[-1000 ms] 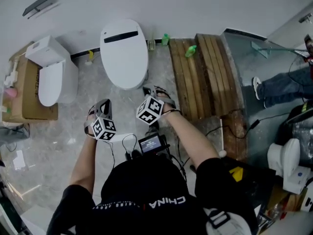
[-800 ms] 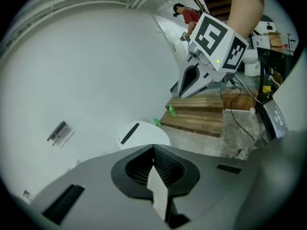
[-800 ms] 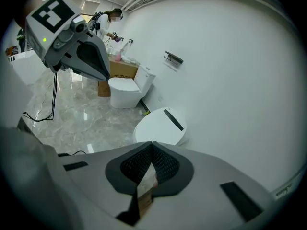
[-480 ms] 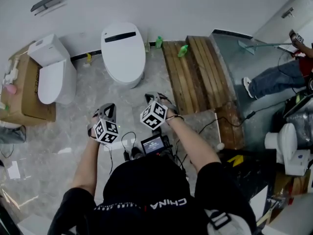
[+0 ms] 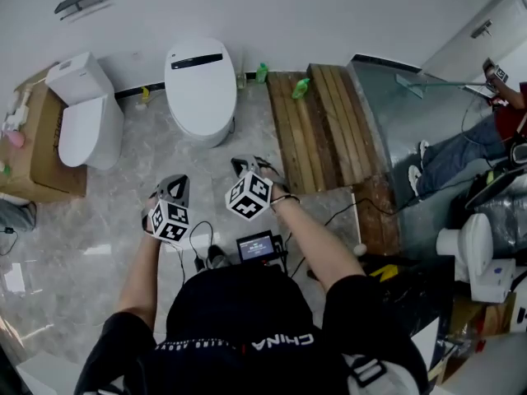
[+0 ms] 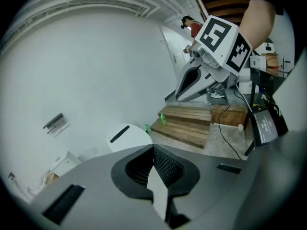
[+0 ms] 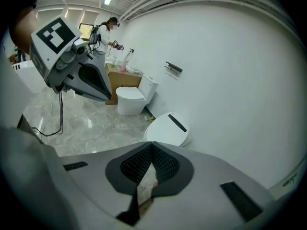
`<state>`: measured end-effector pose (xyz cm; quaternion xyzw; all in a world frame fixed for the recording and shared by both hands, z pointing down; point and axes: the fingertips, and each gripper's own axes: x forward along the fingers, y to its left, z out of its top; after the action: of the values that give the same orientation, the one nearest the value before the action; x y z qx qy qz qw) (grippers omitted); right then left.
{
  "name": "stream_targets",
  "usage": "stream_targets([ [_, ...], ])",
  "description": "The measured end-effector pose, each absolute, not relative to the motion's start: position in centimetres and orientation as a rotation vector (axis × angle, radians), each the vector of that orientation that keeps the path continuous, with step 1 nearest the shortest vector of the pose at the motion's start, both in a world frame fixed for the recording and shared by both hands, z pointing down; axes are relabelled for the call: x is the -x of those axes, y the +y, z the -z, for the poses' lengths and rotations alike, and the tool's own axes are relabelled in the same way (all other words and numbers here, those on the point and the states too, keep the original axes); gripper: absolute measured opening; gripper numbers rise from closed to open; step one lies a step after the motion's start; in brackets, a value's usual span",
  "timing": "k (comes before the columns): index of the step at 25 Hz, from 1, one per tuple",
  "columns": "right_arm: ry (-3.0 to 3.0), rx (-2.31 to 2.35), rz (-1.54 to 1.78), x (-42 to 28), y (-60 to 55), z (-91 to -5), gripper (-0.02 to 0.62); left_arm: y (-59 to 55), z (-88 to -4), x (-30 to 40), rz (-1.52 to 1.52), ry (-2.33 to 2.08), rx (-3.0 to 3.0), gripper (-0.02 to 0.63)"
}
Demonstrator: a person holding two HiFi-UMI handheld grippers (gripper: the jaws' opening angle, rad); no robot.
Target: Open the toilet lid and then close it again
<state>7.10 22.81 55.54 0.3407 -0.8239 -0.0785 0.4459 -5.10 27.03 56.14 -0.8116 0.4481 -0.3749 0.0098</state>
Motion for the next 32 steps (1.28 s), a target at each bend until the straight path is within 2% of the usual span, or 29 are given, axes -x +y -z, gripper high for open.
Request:
stream_targets([
  [9,-2.091,-0.842,0.189,-10.3,23.5,-55.6,0.012,28.0,-56.1,1.0,1.211,1.374,2.488,0.009],
  [32,-2.144,-0.774,0.172,-10.7,24.7,-56.0,0.012,27.3,-54.9,-1.2,1.197,1.349,2.481,0.009],
])
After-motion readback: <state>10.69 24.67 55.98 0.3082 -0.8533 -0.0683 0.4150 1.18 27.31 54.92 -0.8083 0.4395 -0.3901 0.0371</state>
